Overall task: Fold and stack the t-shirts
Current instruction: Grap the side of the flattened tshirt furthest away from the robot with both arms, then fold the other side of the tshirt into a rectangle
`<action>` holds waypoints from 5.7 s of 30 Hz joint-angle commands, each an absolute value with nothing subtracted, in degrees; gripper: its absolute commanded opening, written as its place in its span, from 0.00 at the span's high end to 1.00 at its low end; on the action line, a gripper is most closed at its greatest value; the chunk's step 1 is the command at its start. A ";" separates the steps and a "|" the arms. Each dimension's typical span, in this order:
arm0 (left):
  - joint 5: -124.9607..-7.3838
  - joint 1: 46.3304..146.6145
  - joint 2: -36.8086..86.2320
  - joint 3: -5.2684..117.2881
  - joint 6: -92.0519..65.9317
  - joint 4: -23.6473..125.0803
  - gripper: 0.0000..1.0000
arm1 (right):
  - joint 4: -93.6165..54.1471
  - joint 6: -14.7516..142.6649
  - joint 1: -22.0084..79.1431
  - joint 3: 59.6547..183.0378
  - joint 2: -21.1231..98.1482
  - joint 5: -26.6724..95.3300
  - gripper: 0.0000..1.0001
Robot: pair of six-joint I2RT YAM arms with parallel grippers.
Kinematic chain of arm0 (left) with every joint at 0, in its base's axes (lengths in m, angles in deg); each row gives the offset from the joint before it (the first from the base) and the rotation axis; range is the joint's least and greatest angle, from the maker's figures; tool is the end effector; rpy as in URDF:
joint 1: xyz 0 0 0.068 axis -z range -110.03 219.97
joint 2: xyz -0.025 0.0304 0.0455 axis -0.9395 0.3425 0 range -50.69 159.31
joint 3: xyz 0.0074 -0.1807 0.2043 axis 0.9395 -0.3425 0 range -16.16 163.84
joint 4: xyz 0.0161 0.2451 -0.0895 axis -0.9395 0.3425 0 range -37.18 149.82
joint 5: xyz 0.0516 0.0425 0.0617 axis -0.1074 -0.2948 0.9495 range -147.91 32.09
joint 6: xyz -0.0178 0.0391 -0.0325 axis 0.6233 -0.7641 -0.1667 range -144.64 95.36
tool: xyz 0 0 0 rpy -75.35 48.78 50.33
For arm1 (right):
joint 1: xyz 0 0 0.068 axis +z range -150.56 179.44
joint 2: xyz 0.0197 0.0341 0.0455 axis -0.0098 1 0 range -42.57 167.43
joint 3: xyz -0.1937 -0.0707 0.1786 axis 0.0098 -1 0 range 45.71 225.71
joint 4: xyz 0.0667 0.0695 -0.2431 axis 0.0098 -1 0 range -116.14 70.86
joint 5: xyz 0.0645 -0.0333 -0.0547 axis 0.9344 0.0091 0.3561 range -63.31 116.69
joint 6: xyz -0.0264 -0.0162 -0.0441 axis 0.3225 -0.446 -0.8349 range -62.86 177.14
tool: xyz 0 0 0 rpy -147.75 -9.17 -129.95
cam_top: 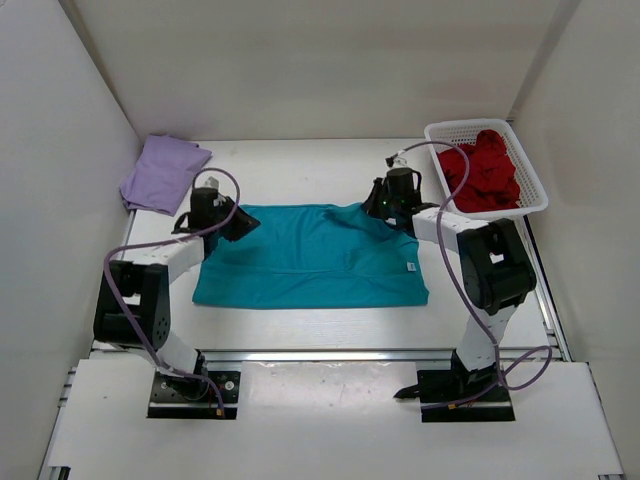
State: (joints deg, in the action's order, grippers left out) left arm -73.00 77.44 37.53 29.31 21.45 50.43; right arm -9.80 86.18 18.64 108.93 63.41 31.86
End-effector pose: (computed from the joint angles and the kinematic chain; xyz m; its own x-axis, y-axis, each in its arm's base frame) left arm 0.3111 -0.0502 0.1849 -0.6775 -0.6127 -0.4069 -0.2393 0.7067 -0.6658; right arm 0.3811 0.1361 0.1848 -0.6482 0.2861 -0.7057 -0.0961 0.8886 0.4485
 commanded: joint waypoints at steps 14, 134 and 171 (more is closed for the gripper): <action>-58.01 65.39 58.37 57.03 14.83 64.67 0.64 | -20.44 63.47 14.03 135.97 75.46 22.81 1.00; -70.05 87.73 33.59 16.89 24.49 40.17 0.61 | -21.84 77.79 27.74 86.58 38.83 45.58 1.00; -73.38 116.29 53.01 32.35 40.40 28.13 0.50 | -28.20 84.30 6.03 71.73 14.55 41.72 0.68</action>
